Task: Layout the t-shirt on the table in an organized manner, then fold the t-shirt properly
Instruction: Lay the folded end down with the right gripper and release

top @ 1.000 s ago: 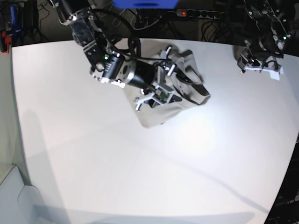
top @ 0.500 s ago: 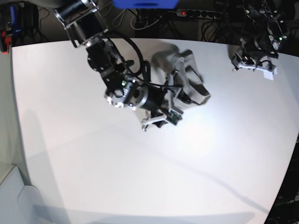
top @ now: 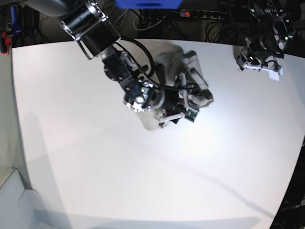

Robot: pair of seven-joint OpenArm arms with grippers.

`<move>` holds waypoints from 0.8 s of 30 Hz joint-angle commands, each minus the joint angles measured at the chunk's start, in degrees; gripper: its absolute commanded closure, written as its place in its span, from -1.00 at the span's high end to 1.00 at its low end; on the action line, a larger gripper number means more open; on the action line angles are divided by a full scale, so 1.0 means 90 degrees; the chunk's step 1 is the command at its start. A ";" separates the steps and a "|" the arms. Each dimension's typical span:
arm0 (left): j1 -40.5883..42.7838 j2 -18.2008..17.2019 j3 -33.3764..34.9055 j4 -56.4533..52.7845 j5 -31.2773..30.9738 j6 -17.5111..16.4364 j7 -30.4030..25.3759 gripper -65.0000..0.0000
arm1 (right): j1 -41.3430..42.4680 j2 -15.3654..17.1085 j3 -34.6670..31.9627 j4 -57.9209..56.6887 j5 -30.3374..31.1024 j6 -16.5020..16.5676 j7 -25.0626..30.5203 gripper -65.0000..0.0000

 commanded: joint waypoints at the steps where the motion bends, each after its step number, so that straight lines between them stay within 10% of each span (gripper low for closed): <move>1: -0.0016 -0.0062 -0.0017 0.0113 -0.0095 0.0037 -0.0037 -1.00 | 0.0179 -0.0076 0.0015 0.0086 0.0074 0.0028 0.0194 0.02; 5: -0.0016 -0.0062 -0.0017 0.0113 -0.0095 0.0037 -0.0047 -1.00 | 0.0208 -0.0076 0.0015 -0.0031 0.0074 0.0028 0.0546 -0.12; 11: -0.0026 -0.0062 -0.0017 0.0113 -0.0095 0.0037 -0.0057 -1.00 | 0.0208 -0.0076 0.0015 -0.0128 0.0074 0.0028 0.0643 -0.98; 24: -0.0045 -0.0062 -0.0017 0.0055 -0.0095 0.0037 -0.0076 -1.00 | 0.0247 -0.0056 0.0045 0.0546 0.0103 0.0028 0.0556 -1.00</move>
